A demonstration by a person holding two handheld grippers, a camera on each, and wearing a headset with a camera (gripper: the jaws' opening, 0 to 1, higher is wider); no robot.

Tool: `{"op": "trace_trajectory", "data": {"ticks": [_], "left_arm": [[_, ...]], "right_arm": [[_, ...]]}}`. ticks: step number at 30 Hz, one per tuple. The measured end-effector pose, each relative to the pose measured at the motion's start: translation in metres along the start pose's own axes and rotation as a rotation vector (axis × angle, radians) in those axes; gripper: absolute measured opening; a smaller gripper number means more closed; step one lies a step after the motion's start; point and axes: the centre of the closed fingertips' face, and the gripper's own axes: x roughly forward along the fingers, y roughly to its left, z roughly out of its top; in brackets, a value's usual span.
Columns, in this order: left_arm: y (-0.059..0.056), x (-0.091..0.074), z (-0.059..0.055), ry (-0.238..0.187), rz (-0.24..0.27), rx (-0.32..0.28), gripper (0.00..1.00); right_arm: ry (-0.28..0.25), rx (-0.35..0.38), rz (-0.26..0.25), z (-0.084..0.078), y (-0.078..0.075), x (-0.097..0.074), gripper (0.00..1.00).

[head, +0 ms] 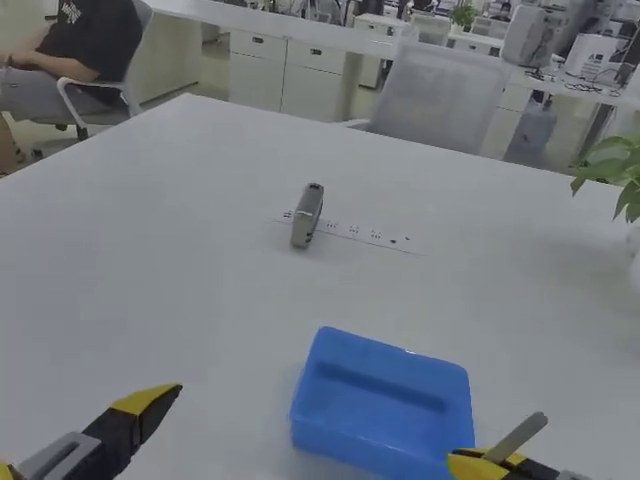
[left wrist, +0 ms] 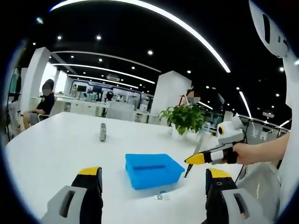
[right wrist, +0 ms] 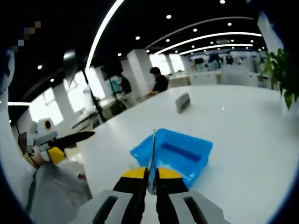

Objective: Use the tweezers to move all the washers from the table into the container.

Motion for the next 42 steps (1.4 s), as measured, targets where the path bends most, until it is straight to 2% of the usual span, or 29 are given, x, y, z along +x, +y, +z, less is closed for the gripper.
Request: {"op": "trace_trajectory", "data": {"ticks": [4, 7, 11, 12, 16, 23, 26, 35, 42], "left_arm": [[-0.001, 0.0, -0.002, 0.013, 0.0, 0.01, 0.92], [-0.001, 0.0, -0.002, 0.017, 0.001, 0.02, 0.91], [-0.005, 0.001, -0.003, 0.027, -0.014, 0.024, 0.92], [-0.006, 0.002, -0.004, 0.034, -0.018, 0.035, 0.92], [-0.01, 0.003, -0.008, 0.06, -0.037, 0.055, 0.92], [-0.012, 0.003, -0.008, 0.07, -0.047, 0.065, 0.91], [-0.012, 0.003, -0.009, 0.073, -0.045, 0.064, 0.91], [-0.012, 0.003, -0.013, 0.094, -0.048, 0.066, 0.89], [-0.01, 0.003, -0.014, 0.1, -0.044, 0.065, 0.89]], "right_arm": [[-0.03, -0.003, 0.001, 0.017, -0.002, 0.002, 0.03], [-0.046, -0.006, -0.007, 0.028, -0.009, 0.006, 0.03], [-0.038, -0.023, -0.04, 0.031, -0.022, 0.013, 0.03], [-0.037, -0.03, -0.063, 0.032, -0.029, 0.015, 0.03], [-0.029, -0.035, -0.095, 0.031, -0.043, 0.022, 0.03], [-0.011, -0.028, -0.111, 0.026, -0.059, 0.036, 0.03], [0.009, -0.034, -0.12, 0.019, -0.063, 0.042, 0.03], [0.048, -0.038, -0.128, 0.004, -0.074, 0.054, 0.03], [0.072, -0.06, -0.127, -0.003, -0.072, 0.061, 0.03]]}}
